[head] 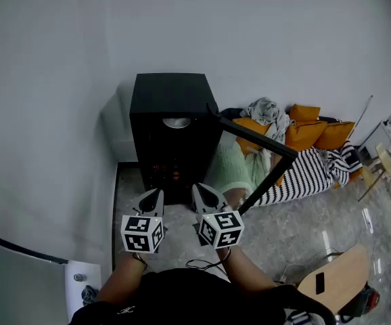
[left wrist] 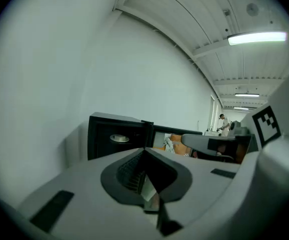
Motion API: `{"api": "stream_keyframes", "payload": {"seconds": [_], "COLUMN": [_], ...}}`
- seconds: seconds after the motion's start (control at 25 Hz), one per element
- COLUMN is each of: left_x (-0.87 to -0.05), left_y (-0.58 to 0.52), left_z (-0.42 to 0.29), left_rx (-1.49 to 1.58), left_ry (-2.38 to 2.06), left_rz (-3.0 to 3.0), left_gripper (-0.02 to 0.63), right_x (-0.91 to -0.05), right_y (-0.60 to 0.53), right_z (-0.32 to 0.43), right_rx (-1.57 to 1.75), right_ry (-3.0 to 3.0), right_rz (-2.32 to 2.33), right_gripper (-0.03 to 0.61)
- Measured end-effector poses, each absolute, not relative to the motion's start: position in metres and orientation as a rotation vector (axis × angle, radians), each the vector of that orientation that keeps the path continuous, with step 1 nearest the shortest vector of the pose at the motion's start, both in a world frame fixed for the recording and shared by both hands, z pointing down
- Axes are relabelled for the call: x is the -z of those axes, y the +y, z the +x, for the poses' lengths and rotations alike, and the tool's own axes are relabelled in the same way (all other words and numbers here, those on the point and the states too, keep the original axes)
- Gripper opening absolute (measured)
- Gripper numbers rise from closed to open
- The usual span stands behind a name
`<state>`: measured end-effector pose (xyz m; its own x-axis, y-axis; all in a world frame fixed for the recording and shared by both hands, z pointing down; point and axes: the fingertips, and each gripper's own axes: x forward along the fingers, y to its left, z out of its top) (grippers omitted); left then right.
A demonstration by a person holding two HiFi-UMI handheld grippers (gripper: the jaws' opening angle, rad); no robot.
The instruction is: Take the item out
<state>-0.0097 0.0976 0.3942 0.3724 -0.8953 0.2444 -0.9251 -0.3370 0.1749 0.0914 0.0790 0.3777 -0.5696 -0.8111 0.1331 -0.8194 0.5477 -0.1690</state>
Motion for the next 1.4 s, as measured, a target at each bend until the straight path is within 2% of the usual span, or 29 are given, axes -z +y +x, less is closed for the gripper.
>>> {"api": "stream_keyframes", "payload": {"seconds": [0.68, 1.4], "left_x": [-0.399, -0.393], "left_y": [0.099, 0.095], "left_z": [-0.029, -0.084], "left_rx": [-0.129, -0.066], "left_ry": [-1.613, -1.584], "left_rz": [2.312, 2.346], "left_gripper": [0.009, 0.009], "right_x": [-0.375, -0.373], "right_y": [0.083, 0.091], "right_z": [0.069, 0.014], "right_rx": [-0.332, -0.296], "right_ry": [-2.75, -2.72], "right_rz": [1.405, 1.425], "right_gripper": [0.006, 0.006]}}
